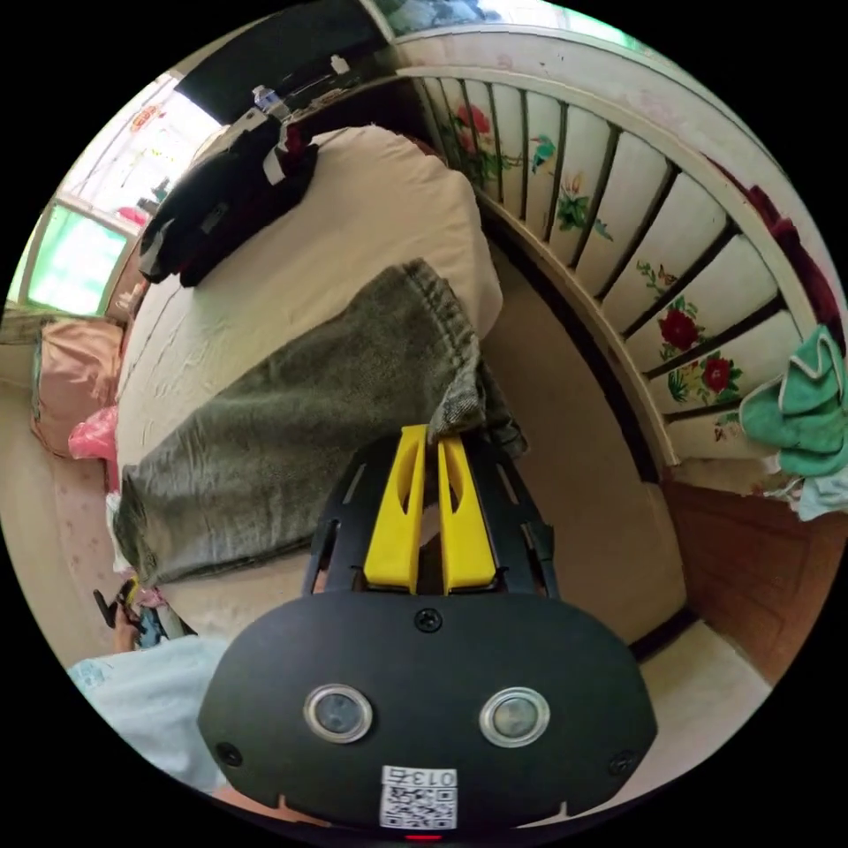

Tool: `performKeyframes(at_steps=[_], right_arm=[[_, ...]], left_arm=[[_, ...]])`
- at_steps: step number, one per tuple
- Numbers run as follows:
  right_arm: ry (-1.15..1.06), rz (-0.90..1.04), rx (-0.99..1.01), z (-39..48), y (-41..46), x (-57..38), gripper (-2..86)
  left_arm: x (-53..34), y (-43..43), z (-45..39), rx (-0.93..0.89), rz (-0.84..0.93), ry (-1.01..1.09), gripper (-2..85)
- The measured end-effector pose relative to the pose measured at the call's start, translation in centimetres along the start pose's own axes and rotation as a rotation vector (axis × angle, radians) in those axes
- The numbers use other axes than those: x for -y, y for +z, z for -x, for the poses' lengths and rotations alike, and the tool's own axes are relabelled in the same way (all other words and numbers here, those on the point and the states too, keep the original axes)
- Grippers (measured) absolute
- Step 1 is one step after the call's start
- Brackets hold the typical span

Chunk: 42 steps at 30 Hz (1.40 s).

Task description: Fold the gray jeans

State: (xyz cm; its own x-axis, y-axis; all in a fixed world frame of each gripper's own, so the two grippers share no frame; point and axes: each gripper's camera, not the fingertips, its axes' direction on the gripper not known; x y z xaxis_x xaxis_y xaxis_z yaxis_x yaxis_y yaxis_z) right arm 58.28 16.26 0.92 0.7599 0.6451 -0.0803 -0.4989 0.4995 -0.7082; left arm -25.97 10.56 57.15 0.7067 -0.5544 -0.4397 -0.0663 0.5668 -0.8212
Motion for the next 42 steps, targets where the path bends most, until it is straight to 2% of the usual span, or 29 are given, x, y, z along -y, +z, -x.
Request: performKeyframes(at_steps=[2, 5, 7, 10, 12, 14, 18, 21, 24, 26, 29, 31, 33, 35, 38, 40, 42], right_arm=[[-0.018, 0.025, -0.064, 0.0, -1.0, -1.0, 8.3], [-0.002, -0.169, -0.135, 0.9, -4.6, -3.6, 9.0], [-0.08, -0.288, -0.094, 4.2, -5.9, -4.2, 8.0], [-0.383, -0.357, 0.114, 15.3, -5.3, -3.5, 4.1], [-0.664, -0.395, 0.21, 26.9, -3.3, -4.3, 1.8], [-0.845, -0.351, 0.283, 35.4, -0.9, -5.5, 1.1], [-1.147, -0.202, 0.372, 50.7, 4.6, -10.2, 0.4], [-1.266, -0.078, 0.238, 56.7, 9.2, -13.0, 0.3], [-1.267, 0.048, 0.111, 58.3, 14.3, -13.1, 0.1], [-1.213, 0.023, 0.169, 58.2, 14.6, -12.3, 0.1], [-1.02, 0.124, 0.283, 57.1, 13.9, -9.7, 0.2], [-0.996, -0.007, 0.35, 54.9, 10.7, -9.5, 0.2], [-0.985, -0.104, 0.28, 51.5, 8.2, -10.5, 0.3], [-0.99, -0.147, 0.204, 49.2, 7.5, -12.1, 0.4], [-0.988, -0.245, -0.036, 46.6, 8.9, -14.4, 0.6], [-0.963, -0.22, -0.153, 45.6, 10.9, -14.7, 0.6], [-0.93, -0.149, -0.129, 43.7, 12.3, -14.4, 0.3]], left_arm=[[-1.8, -1.9, 1.0, 0.033, -0.029, -0.003, 7.5], [-3.7, -4.7, 0.2, 0.165, -0.123, 0.065, 8.1], [-3.1, -4.5, -2.4, 0.189, -0.149, 0.165, 8.3], [-0.3, -0.9, -9.9, 0.16, -0.15, 0.397, 8.1], [1.0, 2.4, -15.3, 0.215, -0.142, 0.546, 7.6], [1.8, 7.4, -21.0, 0.326, -0.129, 0.713, 6.5], [2.2, 14.1, -24.5, 0.384, -0.051, 0.842, 3.6], [2.7, 17.7, -23.7, 0.412, -0.023, 0.819, 2.1], [3.0, 20.9, -22.3, 0.403, 0.017, 0.814, 1.3], [2.9, 23.1, -21.2, 0.379, -0.007, 0.783, 0.8], [3.0, 24.3, -20.4, 0.318, -0.023, 0.688, 0.1], [2.2, 23.8, -20.5, 0.259, -0.048, 0.673, -0.1], [0.1, 23.3, -21.5, 0.181, -0.127, 0.749, -0.2], [-2.8, 24.7, -24.0, 0.179, -0.161, 0.896, -0.3], [-4.8, 29.5, -26.4, 0.235, -0.084, 1.007, -0.3], [-4.9, 33.1, -26.4, 0.262, 0.026, 1.014, -0.2], [-5.3, 34.5, -25.9, 0.281, -0.013, 1.049, -0.2]])
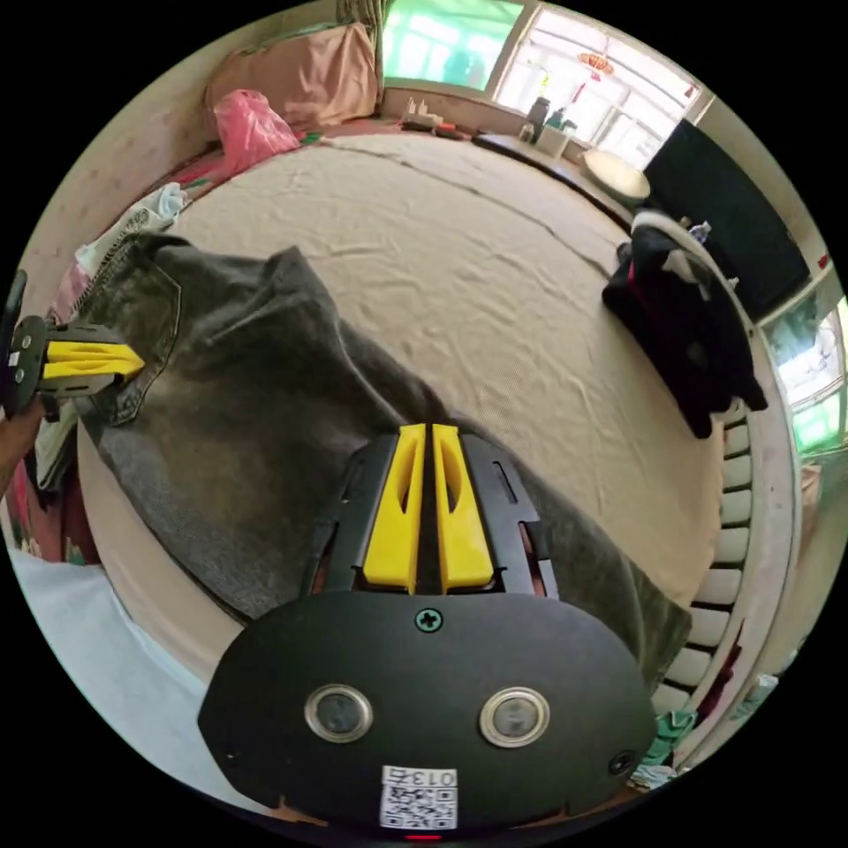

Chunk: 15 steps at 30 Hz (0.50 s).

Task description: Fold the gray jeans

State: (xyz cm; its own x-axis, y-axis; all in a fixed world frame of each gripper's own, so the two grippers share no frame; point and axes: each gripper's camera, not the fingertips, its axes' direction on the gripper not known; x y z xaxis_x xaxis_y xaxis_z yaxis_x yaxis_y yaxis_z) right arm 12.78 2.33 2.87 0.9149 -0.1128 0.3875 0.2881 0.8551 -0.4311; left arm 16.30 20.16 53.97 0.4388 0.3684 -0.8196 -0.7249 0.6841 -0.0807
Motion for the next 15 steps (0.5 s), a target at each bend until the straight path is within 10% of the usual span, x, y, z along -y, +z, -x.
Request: performKeyframes(at_steps=[15], right_arm=[[0.931, -0.098, -0.177, -22.1, -11.1, -24.7, 5.5]], left_arm=[[11.6, 7.5, -9.3, -0.355, -0.067, 0.516, 7.9]])
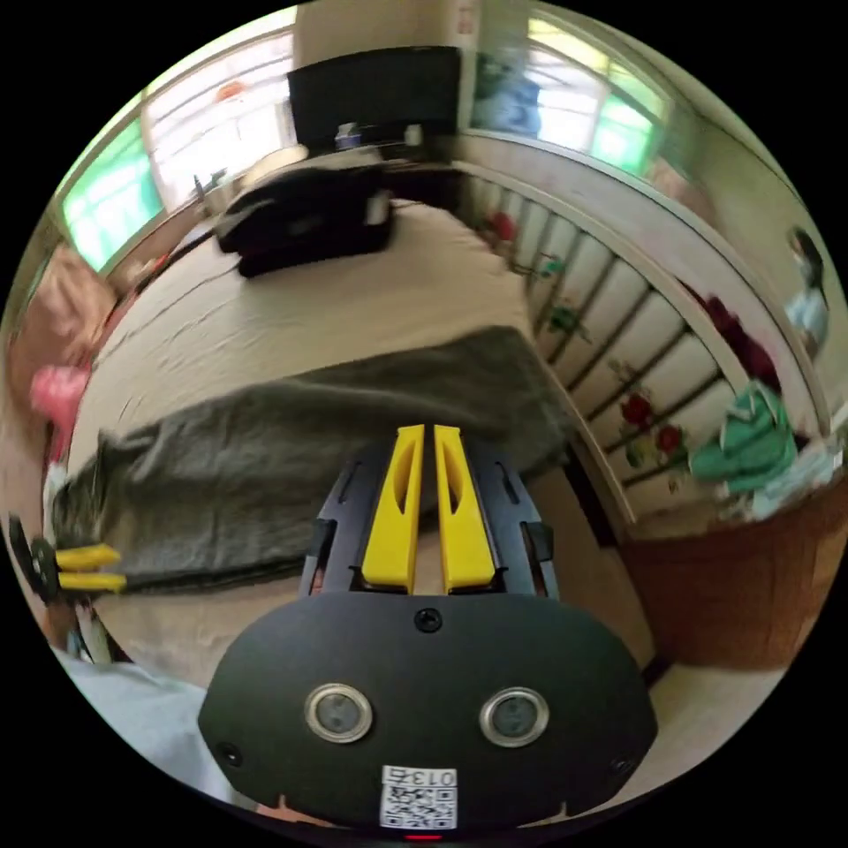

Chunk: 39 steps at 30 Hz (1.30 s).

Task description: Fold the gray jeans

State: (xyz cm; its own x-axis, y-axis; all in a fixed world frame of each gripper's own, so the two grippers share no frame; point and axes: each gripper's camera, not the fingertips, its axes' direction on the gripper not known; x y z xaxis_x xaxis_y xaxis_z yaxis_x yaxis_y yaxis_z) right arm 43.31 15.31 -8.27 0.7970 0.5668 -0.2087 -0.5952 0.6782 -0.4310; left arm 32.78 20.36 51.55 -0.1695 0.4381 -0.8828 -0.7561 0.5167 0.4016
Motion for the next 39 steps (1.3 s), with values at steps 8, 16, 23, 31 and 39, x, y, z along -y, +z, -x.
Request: performKeyframes(at_steps=[8, 16, 23, 31, 39], right_arm=[[0.349, 0.08, 0.3, -12.3, 1.8, 1.7, 9.5], [0.21, 0.13, 0.293, -12.4, -0.5, 5.6, 1.8], [0.106, 0.174, 0.265, -13.0, -1.3, 5.5, 1.2], [0.28, 0.11, 0.263, -16.6, -3.7, 5.0, 2.1], [-0.198, 0.022, 0.205, -5.6, -4.7, 12.3, 0.7]], left_arm=[[4.5, 7.3, 5.0, -0.068, 0.151, 0.084, 1.2], [6.2, 8.5, 11.6, -0.214, 0.149, 0.049, -0.3], [6.1, 12.6, 16.4, -0.3, 0.145, -0.003, -0.3], [7.4, 15.4, 21.7, -0.416, 0.055, -0.065, -0.3], [17.2, 22.1, 26.4, -0.096, 0.009, -0.028, -0.3]])
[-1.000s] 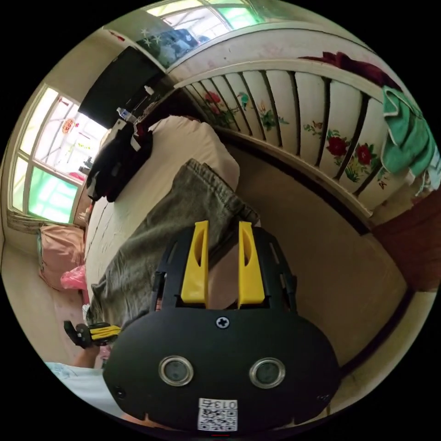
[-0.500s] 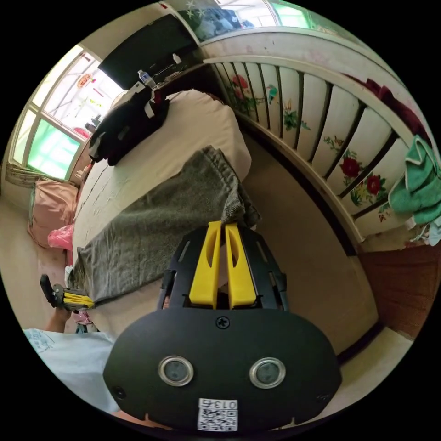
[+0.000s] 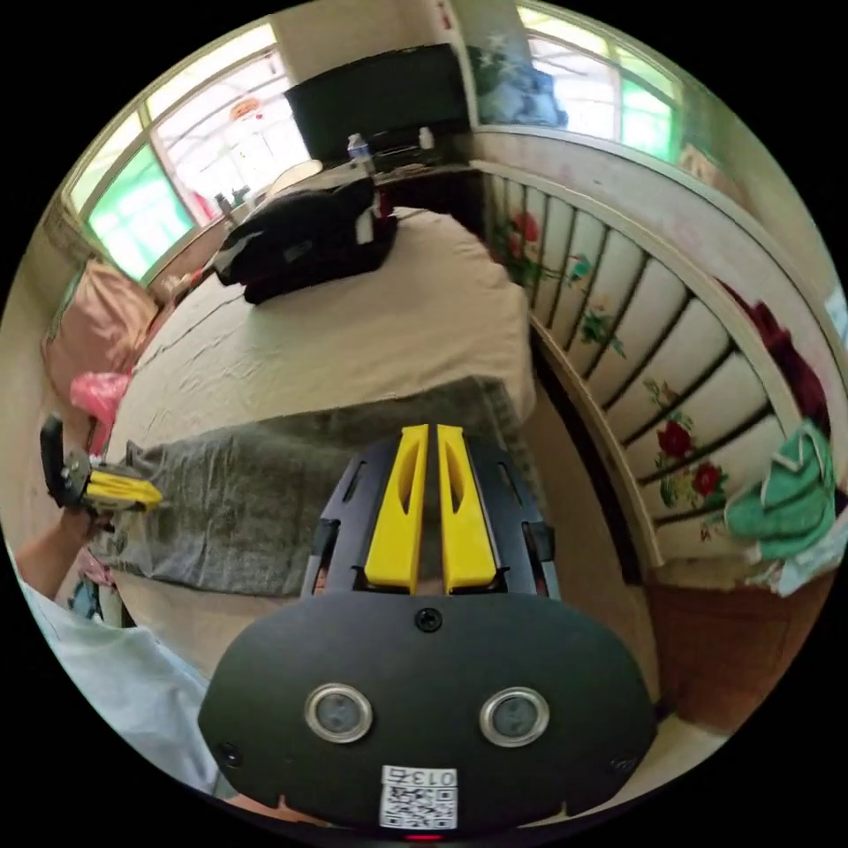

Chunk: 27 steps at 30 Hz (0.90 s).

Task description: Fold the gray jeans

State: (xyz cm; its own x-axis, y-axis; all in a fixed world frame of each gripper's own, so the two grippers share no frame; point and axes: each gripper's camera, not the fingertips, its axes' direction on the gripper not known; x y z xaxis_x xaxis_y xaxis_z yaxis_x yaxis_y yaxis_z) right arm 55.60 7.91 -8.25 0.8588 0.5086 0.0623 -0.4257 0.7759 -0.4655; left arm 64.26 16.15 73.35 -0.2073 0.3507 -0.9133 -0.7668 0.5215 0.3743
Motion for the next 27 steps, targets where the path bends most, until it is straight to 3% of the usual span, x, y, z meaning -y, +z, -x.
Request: performKeyframes(at_steps=[5, 9, 12, 14, 20, 24, 27], right_arm=[[-0.09, 0.131, -0.082, 0.5, 4.2, 3.6, 0.1], [0.067, 0.08, 0.046, -4.2, 3.1, 4.7, 0.0], [0.078, -0.018, 0.047, -4.8, 0.0, 4.4, 0.2], [0.056, -0.007, -0.003, -5.0, -0.2, 4.2, 0.2], [0.121, 0.024, 0.054, -7.9, 0.3, 4.8, 0.6], [0.113, -0.117, -0.033, -7.9, -3.1, 4.1, 3.0], [0.105, -0.108, 0.004, -8.9, -3.3, 3.9, 7.1]], left_arm=[[0.3, 5.6, 4.8, 0.053, 0.098, -0.06, -0.4], [0.1, 7.4, 7.1, -0.008, 0.067, -0.124, -0.4], [0.6, 7.3, 6.3, 0.043, 0.011, -0.058, -0.4], [0.6, 9.6, 6.8, 0.165, 0.09, -0.05, -0.4], [0.4, 11.7, 10.9, 0.016, 0.043, -0.173, -0.4], [2.7, 11.8, 10.1, 0.004, -0.03, -0.079, -0.4], [5.9, 13.6, 8.8, 0.025, -0.032, 0.038, -0.4]])
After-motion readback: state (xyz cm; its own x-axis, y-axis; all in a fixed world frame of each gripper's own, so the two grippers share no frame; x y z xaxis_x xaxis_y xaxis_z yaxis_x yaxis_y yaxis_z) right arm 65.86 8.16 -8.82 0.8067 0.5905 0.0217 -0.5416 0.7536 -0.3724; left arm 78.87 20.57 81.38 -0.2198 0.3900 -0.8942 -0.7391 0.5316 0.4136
